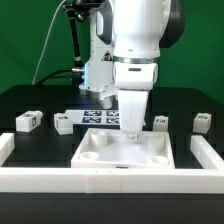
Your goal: Assemble one leg
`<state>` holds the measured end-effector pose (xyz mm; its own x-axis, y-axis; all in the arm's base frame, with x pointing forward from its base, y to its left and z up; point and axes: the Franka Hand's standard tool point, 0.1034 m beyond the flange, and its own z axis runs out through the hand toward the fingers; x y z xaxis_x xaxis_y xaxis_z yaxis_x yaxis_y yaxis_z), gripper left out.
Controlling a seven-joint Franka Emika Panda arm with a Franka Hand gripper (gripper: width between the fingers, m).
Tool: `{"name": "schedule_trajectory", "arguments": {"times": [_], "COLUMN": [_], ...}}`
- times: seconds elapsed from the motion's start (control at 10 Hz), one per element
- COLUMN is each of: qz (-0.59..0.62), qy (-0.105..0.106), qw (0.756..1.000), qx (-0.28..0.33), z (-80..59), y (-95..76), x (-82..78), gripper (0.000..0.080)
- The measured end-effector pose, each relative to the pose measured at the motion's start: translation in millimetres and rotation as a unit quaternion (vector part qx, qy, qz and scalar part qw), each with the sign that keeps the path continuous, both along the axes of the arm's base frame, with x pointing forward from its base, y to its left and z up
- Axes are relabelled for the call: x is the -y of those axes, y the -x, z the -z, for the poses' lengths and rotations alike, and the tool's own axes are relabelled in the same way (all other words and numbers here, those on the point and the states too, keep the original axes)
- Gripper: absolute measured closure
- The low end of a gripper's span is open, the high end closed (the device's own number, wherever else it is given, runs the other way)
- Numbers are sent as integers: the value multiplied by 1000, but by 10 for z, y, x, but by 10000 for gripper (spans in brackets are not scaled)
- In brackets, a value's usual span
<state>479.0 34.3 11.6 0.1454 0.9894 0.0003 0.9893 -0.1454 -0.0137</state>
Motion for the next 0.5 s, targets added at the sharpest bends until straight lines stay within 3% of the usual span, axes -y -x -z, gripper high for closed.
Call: {"name": "schedule_trajectory", "arguments": {"times": [0.5], "qz": [-52], "qy": [-1], "qw": [999], "qx": [3], "z": [2], "y": [-41], "x": [-26], "gripper": [742]}}
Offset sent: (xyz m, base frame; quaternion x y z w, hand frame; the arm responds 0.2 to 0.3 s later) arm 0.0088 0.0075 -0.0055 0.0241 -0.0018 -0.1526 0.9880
